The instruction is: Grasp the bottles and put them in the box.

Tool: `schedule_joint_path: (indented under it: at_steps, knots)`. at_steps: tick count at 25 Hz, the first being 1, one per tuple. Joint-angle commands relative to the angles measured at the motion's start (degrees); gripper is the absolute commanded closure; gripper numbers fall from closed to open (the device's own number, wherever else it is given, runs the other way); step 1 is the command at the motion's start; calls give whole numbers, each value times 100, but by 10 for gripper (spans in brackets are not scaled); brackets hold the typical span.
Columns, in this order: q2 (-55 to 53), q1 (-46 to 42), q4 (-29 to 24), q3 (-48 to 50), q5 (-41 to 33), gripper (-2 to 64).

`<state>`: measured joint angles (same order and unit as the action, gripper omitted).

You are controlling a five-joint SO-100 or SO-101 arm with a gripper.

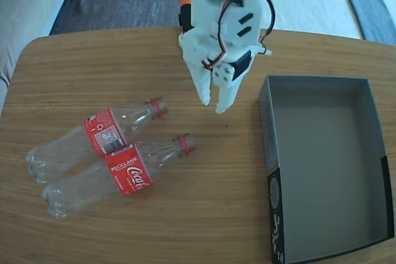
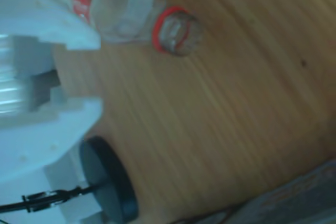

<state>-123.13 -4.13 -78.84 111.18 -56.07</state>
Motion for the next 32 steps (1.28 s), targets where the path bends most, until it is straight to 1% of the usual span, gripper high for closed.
schedule_joint_path:
  at_steps: [1,4,7,8,12,17,19,21,28,29,32]
  knots:
    - [343,26,-246,-686,-123,537]
    - [967,176,-527,-1213,-123,537]
    - [1494,352,-694,-1749,-123,537]
    - [1644,413,-773,-1890,-114,527]
    - [2057,703,-1336,-2162,-53,444]
    - [2180,1151,-1898,-2074,-79,380]
    - [2162,1336,-1942,-2039,-79,333]
    - [2136,1477,-1942,-2030,-70,268]
    - [2206,1556,-1942,-2004,-114,87]
    - [2276,1450,-1942,-1969,-79,69]
    - [2769,1257,-1942,-2074,-70,62]
